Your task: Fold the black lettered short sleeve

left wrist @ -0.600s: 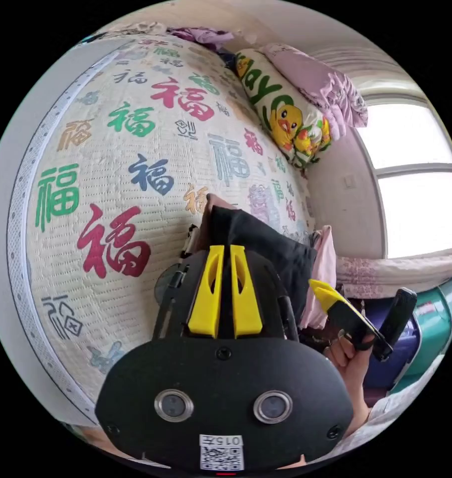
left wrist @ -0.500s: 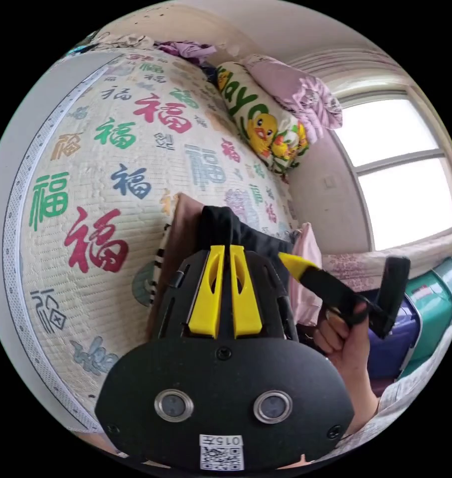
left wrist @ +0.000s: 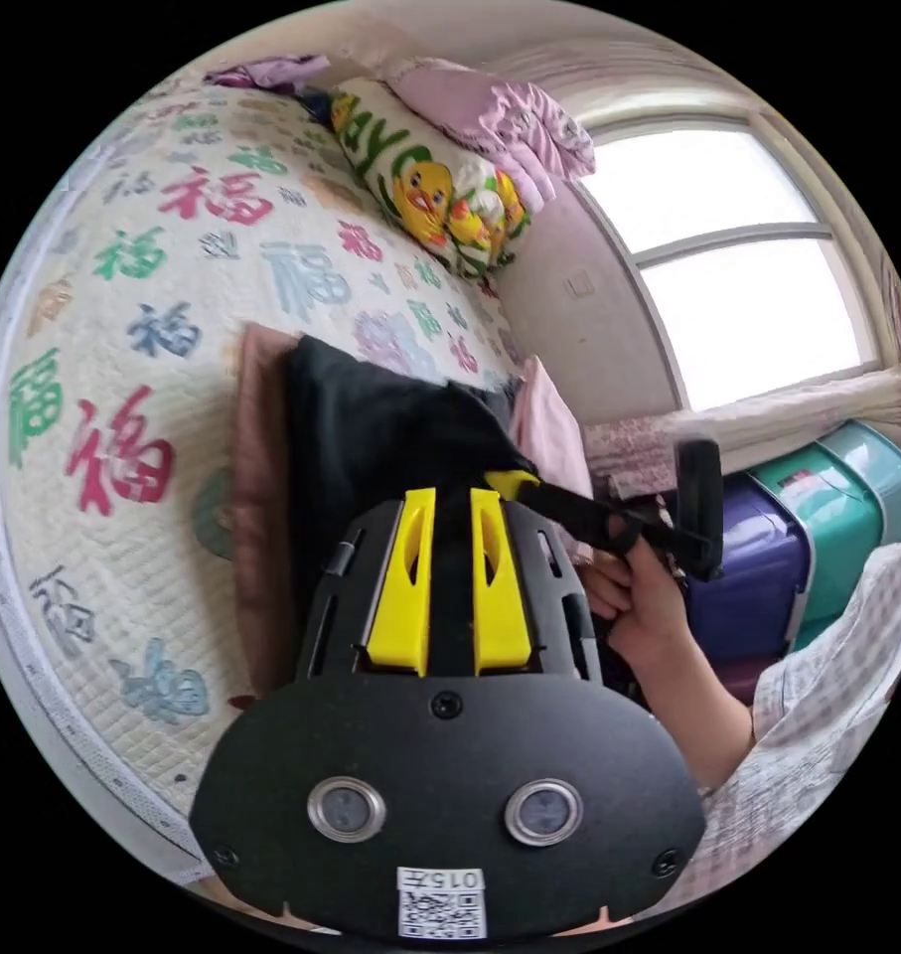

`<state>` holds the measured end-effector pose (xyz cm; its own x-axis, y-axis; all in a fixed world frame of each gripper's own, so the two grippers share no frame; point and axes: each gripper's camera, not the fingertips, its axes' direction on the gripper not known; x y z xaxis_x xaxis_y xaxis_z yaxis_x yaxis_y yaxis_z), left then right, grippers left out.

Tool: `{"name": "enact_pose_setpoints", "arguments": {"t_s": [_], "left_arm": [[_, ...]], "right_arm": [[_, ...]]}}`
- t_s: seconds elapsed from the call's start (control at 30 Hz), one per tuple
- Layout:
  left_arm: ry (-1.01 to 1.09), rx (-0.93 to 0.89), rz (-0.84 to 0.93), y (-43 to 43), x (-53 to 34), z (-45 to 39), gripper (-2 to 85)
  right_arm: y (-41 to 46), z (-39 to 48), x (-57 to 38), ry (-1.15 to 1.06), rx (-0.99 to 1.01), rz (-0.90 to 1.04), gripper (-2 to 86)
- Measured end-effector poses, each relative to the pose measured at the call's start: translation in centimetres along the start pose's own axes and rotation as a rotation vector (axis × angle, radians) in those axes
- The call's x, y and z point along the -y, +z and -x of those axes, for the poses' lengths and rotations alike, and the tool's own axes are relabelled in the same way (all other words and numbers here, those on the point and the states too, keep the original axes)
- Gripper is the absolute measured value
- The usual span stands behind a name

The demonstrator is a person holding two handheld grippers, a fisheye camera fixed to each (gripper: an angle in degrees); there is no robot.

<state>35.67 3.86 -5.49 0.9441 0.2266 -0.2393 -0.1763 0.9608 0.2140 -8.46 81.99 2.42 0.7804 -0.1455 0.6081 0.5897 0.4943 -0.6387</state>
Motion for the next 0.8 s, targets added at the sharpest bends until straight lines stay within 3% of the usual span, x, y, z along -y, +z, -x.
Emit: {"name": "enact_pose_setpoints", "arguments": {"t_s": [0.07, 0.27, 0.37, 0.47, 0.63, 0.8], "left_arm": [[-0.051, 0.012, -0.047, -1.4, 1.4, 2.7, 8.4], [-0.039, 0.114, 0.058, 1.0, 4.7, 7.2, 11.4], [-0.005, 0.156, 0.115, 1.7, 4.0, 7.6, 7.5], [0.047, 0.112, 0.048, -1.4, 1.9, 8.0, 3.5], [0.073, -0.079, -0.078, -13.5, -4.3, 11.0, 1.5], [0.165, -0.057, -0.181, -28.8, -10.6, 15.2, 0.8]], "right_arm": [[-2.0, -1.3, -1.3, 0.028, 0.000, -0.022, 5.6], [-8.0, -3.4, -4.5, 0.077, 0.046, -0.064, 5.6], [-11.5, -2.6, -5.2, 0.054, 0.011, -0.087, 5.6], [-16.1, -1.1, -5.8, 0.020, -0.021, -0.142, 5.4], [-27.3, 2.6, -7.8, -0.037, 0.033, -0.302, 4.9], [-39.0, 10.7, -10.5, -0.132, -0.016, -0.397, 4.4]]}}
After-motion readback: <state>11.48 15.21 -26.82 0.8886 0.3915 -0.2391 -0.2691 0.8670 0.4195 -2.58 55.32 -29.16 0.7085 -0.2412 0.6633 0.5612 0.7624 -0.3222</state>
